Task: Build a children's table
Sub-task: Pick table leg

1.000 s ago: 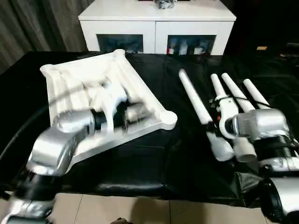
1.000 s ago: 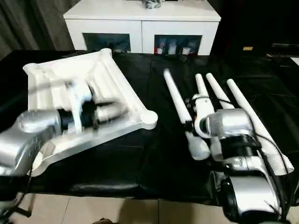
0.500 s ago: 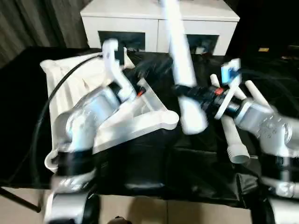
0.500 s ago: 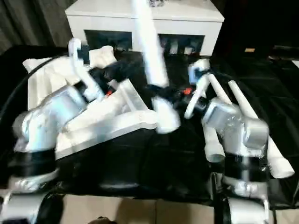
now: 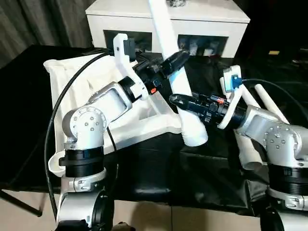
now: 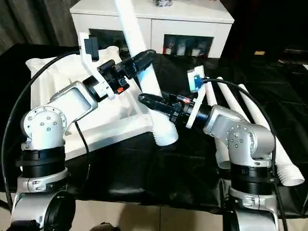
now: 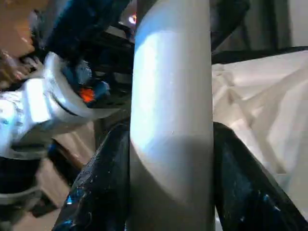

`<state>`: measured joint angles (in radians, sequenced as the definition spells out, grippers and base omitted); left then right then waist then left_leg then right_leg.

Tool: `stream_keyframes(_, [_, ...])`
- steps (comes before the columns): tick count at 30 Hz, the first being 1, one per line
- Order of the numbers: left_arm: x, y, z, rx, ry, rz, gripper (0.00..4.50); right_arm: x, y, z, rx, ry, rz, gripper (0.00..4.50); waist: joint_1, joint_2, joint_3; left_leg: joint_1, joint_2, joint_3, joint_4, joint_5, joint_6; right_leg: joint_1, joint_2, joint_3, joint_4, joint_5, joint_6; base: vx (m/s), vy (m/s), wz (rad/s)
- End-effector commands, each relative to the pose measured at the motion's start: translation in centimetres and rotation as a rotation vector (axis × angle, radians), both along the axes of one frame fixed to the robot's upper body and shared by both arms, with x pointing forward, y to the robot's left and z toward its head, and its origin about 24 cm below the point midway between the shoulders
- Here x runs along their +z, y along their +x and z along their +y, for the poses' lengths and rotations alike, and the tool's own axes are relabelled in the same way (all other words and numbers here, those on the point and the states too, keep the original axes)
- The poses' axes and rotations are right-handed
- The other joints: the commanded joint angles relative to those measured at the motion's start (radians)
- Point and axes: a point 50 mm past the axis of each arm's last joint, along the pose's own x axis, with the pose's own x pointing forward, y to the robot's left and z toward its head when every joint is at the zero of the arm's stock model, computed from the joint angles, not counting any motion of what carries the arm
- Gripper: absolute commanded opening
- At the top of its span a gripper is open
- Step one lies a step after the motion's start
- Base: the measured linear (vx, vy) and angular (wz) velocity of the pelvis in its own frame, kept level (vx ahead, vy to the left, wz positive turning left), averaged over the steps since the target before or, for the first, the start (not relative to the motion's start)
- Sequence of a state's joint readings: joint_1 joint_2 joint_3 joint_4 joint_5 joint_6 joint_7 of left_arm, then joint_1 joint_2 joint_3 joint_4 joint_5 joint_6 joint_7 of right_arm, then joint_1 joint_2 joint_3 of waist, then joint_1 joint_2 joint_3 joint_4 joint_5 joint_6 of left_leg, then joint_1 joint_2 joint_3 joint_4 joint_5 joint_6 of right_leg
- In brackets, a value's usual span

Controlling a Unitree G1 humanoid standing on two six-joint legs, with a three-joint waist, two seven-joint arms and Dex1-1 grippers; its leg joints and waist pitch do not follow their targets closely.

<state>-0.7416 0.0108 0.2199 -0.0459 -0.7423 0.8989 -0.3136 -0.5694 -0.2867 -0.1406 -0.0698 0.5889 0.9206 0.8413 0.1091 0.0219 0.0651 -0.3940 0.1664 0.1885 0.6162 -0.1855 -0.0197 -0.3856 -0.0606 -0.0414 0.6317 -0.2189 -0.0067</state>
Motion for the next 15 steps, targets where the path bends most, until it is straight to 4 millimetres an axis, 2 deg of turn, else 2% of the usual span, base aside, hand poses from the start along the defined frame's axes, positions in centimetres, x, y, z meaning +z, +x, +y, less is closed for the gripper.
stream_keyframes(1, [-0.4,0.4,0.2,0.065,0.029,0.037,4.12,0.4,0.1,0.8,-0.05,-0.068,-0.094,1.83,-0.002,-0.015,-0.077,0.026,0.062,-0.028,-0.067,-0.042,0.005,0.04,-0.085,0.044,-0.067,-0.034,-0.206,0.0,0.0,0.0])
stream_keyframes(3, [-0.4,0.5,0.3,0.076,0.023,0.043,3.87,0.5,0.1,1.0,-0.059,-0.079,-0.111,1.83,-0.003,-0.015,-0.077,0.025,0.062,-0.028,-0.066,-0.042,0.001,0.041,-0.085,0.045,-0.067,-0.029,-0.204,0.0,0.0,0.0])
stream_keyframes(4, [-0.4,0.6,0.4,0.098,0.024,0.058,3.76,0.4,0.1,1.8,-0.083,-0.102,-0.135,1.83,-0.003,-0.014,-0.077,0.025,0.062,-0.029,-0.067,-0.043,0.002,0.041,-0.085,0.046,-0.066,-0.027,-0.205,0.0,0.0,0.0])
stream_keyframes(7, [-0.6,0.6,0.3,0.104,0.019,0.079,3.65,0.0,0.3,3.1,-0.141,-0.156,-0.192,1.83,-0.006,-0.013,-0.077,0.026,0.061,-0.029,-0.068,-0.047,-0.002,0.039,-0.085,0.045,-0.066,-0.024,-0.204,0.0,0.0,0.0])
stream_keyframes(8, [-0.7,0.6,0.3,0.105,0.021,0.082,3.43,-0.1,0.4,3.3,-0.149,-0.165,-0.198,1.83,-0.007,-0.013,-0.076,0.025,0.061,-0.029,-0.069,-0.05,-0.007,0.039,-0.085,0.045,-0.067,-0.026,-0.203,0.0,0.0,0.0])
stream_keyframes(11, [-0.9,0.7,0.2,0.122,0.023,0.089,3.27,-0.3,0.4,4.0,-0.17,-0.199,-0.233,1.83,-0.008,-0.01,-0.077,0.027,0.061,-0.03,-0.07,-0.061,-0.01,0.038,-0.083,0.046,-0.067,-0.026,-0.201,0.0,0.0,0.0])
stream_keyframes(13, [-1.0,0.9,0.3,0.148,0.026,0.097,2.96,-0.3,0.7,4.4,-0.222,-0.243,-0.282,1.83,-0.007,-0.012,-0.077,0.026,0.061,-0.03,-0.07,-0.066,-0.015,0.04,-0.085,0.046,-0.066,-0.021,-0.195,0.0,0.0,0.0])
stream_keyframes(15, [-0.9,1.0,0.4,0.16,0.026,0.099,2.9,-0.2,1.0,4.4,-0.26,-0.263,-0.308,1.83,-0.01,-0.011,-0.076,0.025,0.06,-0.03,-0.07,-0.062,-0.015,0.04,-0.083,0.047,-0.066,-0.014,-0.193,0.0,0.0,0.0])
